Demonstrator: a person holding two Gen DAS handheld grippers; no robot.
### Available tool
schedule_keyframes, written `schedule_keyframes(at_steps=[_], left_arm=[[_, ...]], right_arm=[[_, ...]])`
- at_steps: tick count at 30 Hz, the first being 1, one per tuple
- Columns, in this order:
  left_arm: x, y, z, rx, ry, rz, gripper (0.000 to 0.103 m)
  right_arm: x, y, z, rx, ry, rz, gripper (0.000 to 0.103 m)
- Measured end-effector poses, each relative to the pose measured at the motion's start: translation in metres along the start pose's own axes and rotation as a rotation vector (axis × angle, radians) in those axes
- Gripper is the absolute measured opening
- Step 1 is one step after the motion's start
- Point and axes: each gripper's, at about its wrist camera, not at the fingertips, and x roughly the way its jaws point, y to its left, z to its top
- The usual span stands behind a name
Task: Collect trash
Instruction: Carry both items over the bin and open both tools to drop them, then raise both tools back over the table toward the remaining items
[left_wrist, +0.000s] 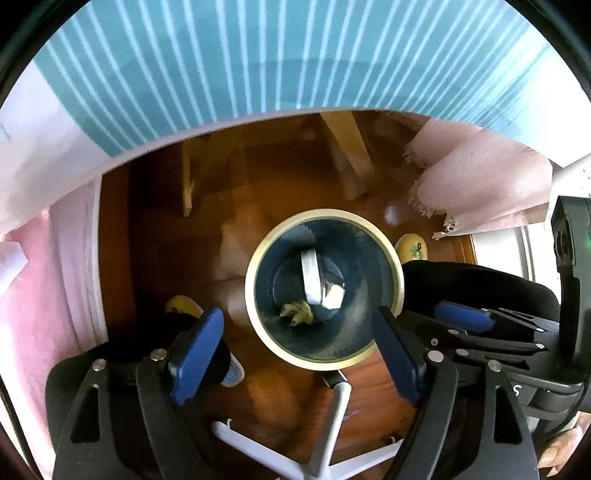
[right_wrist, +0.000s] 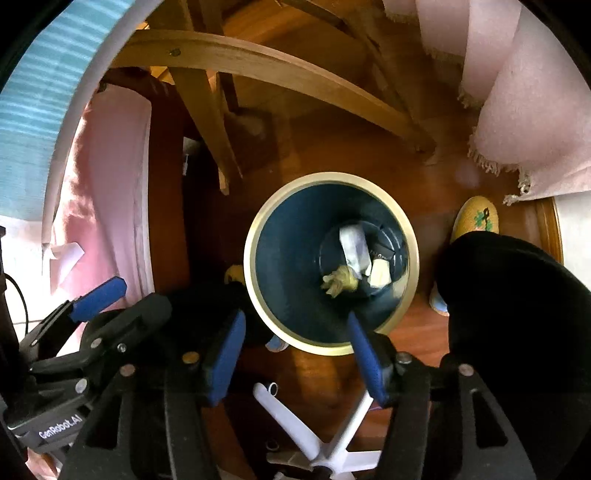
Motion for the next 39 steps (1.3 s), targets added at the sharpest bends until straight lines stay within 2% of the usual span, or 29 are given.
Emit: schedule_keyframes(at_steps=[12, 15, 20, 24, 27, 34, 39], left_arm=[[-0.043, 0.002, -0.010, 0.020, -0.124, 0.032, 0.081], [-0.054, 0.004, -0.013, 0.022, -0.144, 0.009, 0.081], [-0.083, -0.001, -0.018, 0.072, -0.198, 0.026, 0.081], [-0.115, -0.008, -0.025, 0.144, -0.288, 0.103, 0.081], [-0.141, -0.006, -0.025, 0.137, -0.303, 0.062, 0.081], [-0.205, 0.001, -0.013, 0.164, -0.414, 0.124, 0.081], [-0.245, 0.017, 0.010, 0.115, -0.465, 0.183, 0.081]], right_arm=[[-0.023, 0.023, -0.001, -0.092, -0.076, -0.018, 0.058], [-0.033, 0.032, -0.003, -0.129, -0.102, -0.049, 0.058], [-0.053, 0.050, -0.006, -0.198, -0.130, -0.111, 0.058], [-0.077, 0.072, -0.011, -0.300, -0.152, -0.182, 0.058], [-0.100, 0.088, -0.016, -0.375, -0.185, -0.206, 0.058], [-0.159, 0.114, -0.015, -0.459, -0.243, -0.212, 0.058], [-0.200, 0.133, -0.008, -0.461, -0.308, -0.173, 0.058]])
